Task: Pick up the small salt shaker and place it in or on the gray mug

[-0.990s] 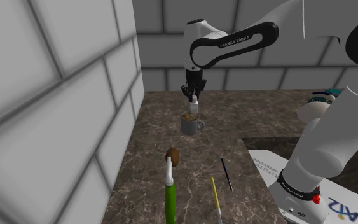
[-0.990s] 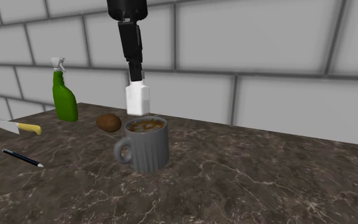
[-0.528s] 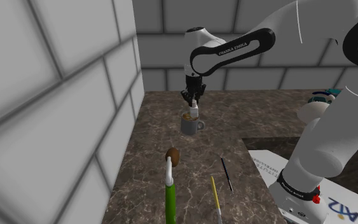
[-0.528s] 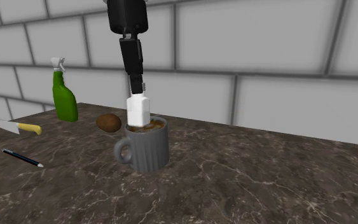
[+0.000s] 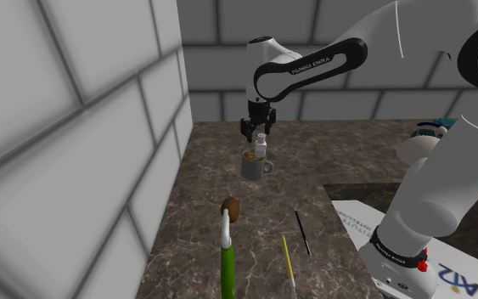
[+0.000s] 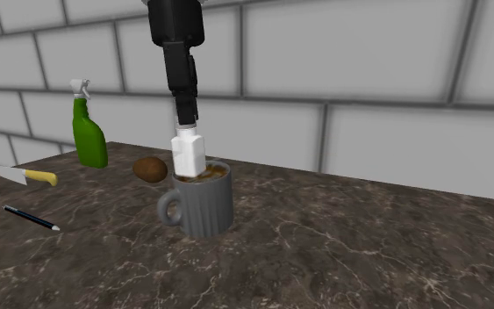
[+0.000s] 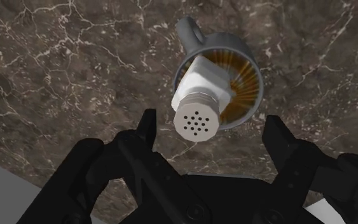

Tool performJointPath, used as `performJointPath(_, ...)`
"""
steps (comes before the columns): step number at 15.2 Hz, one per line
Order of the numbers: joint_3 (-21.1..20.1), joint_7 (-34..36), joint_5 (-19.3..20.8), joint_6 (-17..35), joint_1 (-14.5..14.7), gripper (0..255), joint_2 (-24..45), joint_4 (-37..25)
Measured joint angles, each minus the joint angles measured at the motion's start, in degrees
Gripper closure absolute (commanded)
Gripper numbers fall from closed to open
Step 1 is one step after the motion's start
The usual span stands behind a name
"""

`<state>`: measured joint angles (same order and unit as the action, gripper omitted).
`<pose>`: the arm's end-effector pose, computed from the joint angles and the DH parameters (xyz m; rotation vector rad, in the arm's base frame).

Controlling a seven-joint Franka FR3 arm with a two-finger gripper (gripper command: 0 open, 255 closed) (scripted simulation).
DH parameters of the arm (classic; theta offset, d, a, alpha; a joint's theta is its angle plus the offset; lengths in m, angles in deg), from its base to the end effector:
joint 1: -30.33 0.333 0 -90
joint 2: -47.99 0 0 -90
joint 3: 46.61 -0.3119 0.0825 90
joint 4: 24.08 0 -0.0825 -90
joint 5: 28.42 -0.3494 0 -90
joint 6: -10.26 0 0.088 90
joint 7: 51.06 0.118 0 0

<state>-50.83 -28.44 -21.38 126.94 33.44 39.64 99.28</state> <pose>0.4765 0.0542 0.4656 3.0132 -0.3234 0.0891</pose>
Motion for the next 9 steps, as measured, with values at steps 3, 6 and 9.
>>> performJointPath(3, -0.01, 0.02, 0.0, -0.01, 0.01, 0, 0.01, 0.0)
performJointPath(6, -0.33, 0.08, -0.34, -3.65, 0.3, 0, -1.22, -2.45)
performJointPath(9, -0.41, -0.17, -0.51, -6.67, 0.37, 0, -1.51, -5.16)
